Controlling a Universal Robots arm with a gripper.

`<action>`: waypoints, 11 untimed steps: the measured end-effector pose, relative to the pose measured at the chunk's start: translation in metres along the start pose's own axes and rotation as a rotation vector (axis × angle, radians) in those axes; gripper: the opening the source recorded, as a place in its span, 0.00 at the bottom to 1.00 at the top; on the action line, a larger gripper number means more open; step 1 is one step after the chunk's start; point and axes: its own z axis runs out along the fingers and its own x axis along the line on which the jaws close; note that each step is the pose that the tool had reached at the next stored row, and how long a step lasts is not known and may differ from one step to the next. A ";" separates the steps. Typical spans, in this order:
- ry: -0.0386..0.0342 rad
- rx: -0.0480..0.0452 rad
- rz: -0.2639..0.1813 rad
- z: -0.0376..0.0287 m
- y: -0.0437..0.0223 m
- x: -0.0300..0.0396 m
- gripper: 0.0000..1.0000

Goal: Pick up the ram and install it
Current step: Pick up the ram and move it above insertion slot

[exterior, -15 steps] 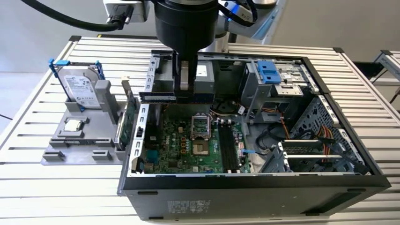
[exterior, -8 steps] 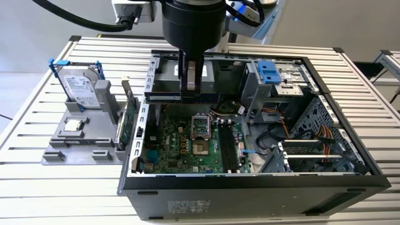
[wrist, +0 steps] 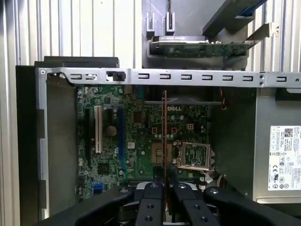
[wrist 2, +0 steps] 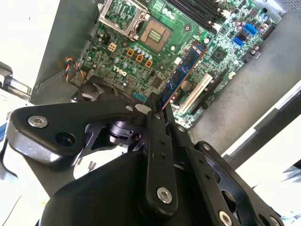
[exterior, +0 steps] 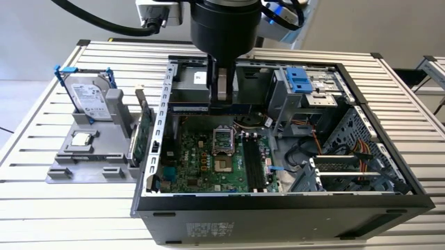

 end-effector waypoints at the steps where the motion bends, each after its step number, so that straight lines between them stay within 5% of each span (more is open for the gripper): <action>1: 0.0001 0.0000 0.000 -0.0001 -0.0014 0.0000 0.00; 11: 0.0000 0.0000 0.000 -0.0003 -0.0188 -0.0002 0.00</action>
